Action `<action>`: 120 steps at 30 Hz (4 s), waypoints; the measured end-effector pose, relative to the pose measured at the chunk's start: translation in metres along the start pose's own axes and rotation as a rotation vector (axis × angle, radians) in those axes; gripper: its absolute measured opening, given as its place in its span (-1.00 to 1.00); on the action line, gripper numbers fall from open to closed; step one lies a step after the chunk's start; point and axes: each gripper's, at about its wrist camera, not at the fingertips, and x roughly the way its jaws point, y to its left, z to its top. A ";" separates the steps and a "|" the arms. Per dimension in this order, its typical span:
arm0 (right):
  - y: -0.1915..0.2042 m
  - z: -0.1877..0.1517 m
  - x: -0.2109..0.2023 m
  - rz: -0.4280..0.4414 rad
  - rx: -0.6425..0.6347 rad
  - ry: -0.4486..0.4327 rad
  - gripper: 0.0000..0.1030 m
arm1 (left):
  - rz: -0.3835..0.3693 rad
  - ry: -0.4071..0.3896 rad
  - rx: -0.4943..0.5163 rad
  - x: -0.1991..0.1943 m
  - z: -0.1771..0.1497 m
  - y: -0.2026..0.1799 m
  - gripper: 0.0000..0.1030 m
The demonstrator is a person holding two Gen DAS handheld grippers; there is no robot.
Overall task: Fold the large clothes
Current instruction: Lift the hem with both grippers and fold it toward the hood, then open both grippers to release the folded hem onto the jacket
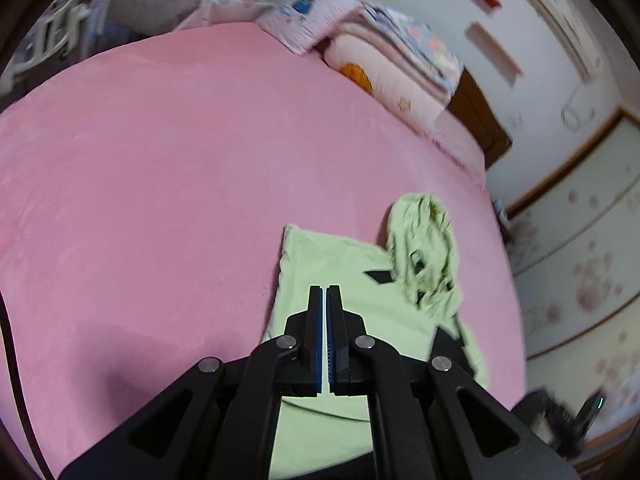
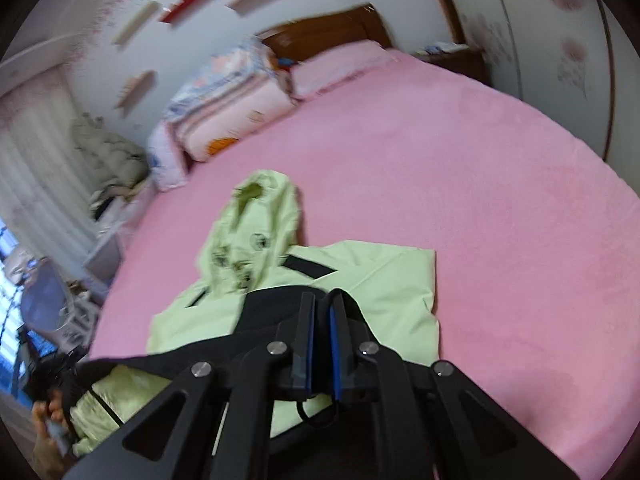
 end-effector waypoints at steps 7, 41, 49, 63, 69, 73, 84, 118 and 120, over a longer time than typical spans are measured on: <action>-0.017 0.003 0.074 -0.131 0.008 0.045 -0.89 | -0.001 -0.005 0.137 0.015 0.008 0.015 -0.92; -0.025 -0.003 0.069 -0.167 -0.036 0.013 -0.89 | 0.155 0.120 0.366 0.060 -0.019 0.007 -0.89; -0.021 0.037 0.088 -0.195 -0.024 -0.019 -0.89 | 0.234 0.040 0.364 0.099 0.026 -0.035 -0.89; -0.055 0.062 0.092 -0.028 0.101 0.024 0.48 | 0.288 0.099 0.235 0.167 0.042 -0.014 -0.48; -0.060 0.044 0.096 -0.131 -0.123 0.084 0.48 | 0.262 0.127 0.211 0.167 0.041 0.002 -0.47; -0.052 0.032 0.112 -0.159 -0.245 0.129 0.46 | 0.241 0.156 0.229 0.176 0.033 0.004 -0.17; -0.038 0.044 0.196 -0.141 -0.251 0.288 0.04 | 0.284 0.215 0.247 0.208 0.030 -0.005 0.01; -0.032 0.025 0.158 -0.468 -0.225 0.181 -0.62 | 0.390 0.031 0.353 0.194 0.035 -0.042 0.17; -0.027 0.028 0.141 -0.450 -0.219 0.149 -0.62 | 0.392 0.013 0.327 0.178 0.041 -0.039 0.17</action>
